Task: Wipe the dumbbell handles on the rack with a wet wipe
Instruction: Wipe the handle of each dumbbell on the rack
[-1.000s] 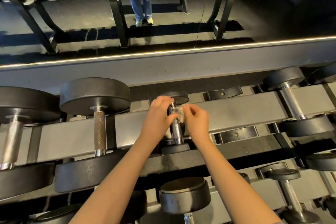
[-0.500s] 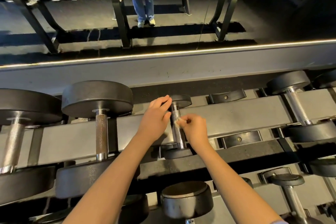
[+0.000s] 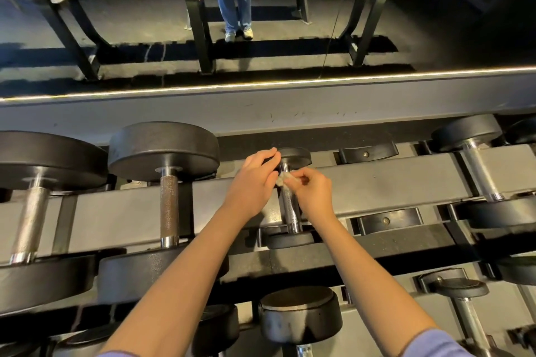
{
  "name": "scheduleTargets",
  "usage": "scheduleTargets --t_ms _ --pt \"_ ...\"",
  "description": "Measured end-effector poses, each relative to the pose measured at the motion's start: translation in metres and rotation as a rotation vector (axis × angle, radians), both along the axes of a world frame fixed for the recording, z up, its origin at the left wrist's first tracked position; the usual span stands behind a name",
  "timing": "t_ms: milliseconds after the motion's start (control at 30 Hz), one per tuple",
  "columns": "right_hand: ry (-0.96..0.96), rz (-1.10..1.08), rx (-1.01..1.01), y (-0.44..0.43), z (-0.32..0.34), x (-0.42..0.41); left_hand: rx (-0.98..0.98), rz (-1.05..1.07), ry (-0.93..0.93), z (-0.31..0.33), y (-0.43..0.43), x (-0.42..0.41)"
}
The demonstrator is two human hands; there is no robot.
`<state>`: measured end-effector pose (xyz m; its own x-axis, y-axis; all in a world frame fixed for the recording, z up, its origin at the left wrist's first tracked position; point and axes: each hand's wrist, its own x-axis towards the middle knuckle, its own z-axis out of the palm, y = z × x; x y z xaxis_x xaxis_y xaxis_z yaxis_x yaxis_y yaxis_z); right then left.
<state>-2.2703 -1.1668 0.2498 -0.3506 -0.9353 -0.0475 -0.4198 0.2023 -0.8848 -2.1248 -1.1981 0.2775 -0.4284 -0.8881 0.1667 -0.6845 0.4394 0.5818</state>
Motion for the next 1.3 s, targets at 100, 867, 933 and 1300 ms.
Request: scheduleTargets --t_ms 100,867,933,1300 --pt "-0.024 -0.027 -0.008 -0.005 0.004 0.000 -0.003 -0.007 -0.006 0.001 0.001 0.000" --pt "-0.039 -0.207 0.011 0.111 0.023 -0.084 -0.022 -0.080 -0.117 -0.006 0.040 -0.049" --pt "-0.003 -0.263 -0.013 0.119 0.030 -0.117 -0.004 -0.132 -0.126 -0.008 0.050 -0.073" --pt "0.256 -0.312 -0.123 0.112 0.037 -0.305 0.088 -0.233 -0.247 -0.026 0.085 -0.239"
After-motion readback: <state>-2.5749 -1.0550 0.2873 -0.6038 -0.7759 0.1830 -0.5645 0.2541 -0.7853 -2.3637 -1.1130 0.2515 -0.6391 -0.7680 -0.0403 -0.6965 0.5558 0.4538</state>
